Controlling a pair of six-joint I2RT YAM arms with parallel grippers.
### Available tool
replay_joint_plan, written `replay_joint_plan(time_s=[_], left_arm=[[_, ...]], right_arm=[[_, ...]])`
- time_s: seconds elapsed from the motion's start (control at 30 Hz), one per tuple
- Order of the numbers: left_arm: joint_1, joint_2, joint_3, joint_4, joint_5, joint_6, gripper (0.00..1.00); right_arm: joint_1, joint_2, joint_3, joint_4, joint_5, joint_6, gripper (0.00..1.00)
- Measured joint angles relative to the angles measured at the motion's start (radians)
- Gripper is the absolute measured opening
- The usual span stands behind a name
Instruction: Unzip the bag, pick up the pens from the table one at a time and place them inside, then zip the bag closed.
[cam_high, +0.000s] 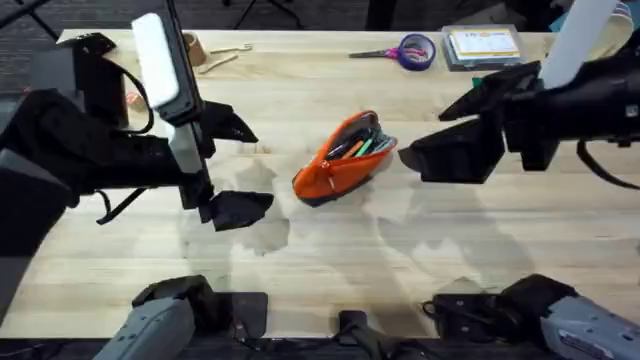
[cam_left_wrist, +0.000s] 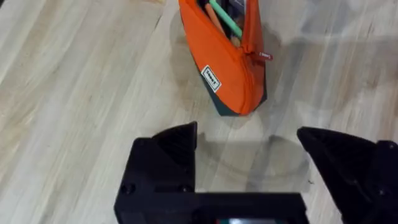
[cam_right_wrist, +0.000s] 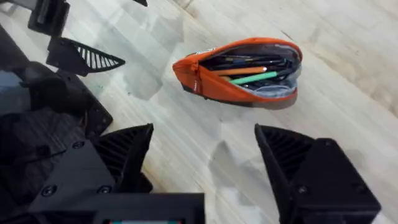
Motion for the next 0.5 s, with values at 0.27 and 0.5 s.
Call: replay_joint_plan(time_s=[0.27, 0.5], left_arm=[[0.0, 0.024, 0.0, 0.0, 0.021, 0.016, 0.993], [0.0, 0.024, 0.0, 0.0, 0.021, 0.016, 0.994]], right_arm=[[0.0, 0.031, 0.0, -0.018, 0.0, 0.088, 0.997], [0.04, 0.126, 0.0, -0.018, 0.0, 0.184, 0.997]])
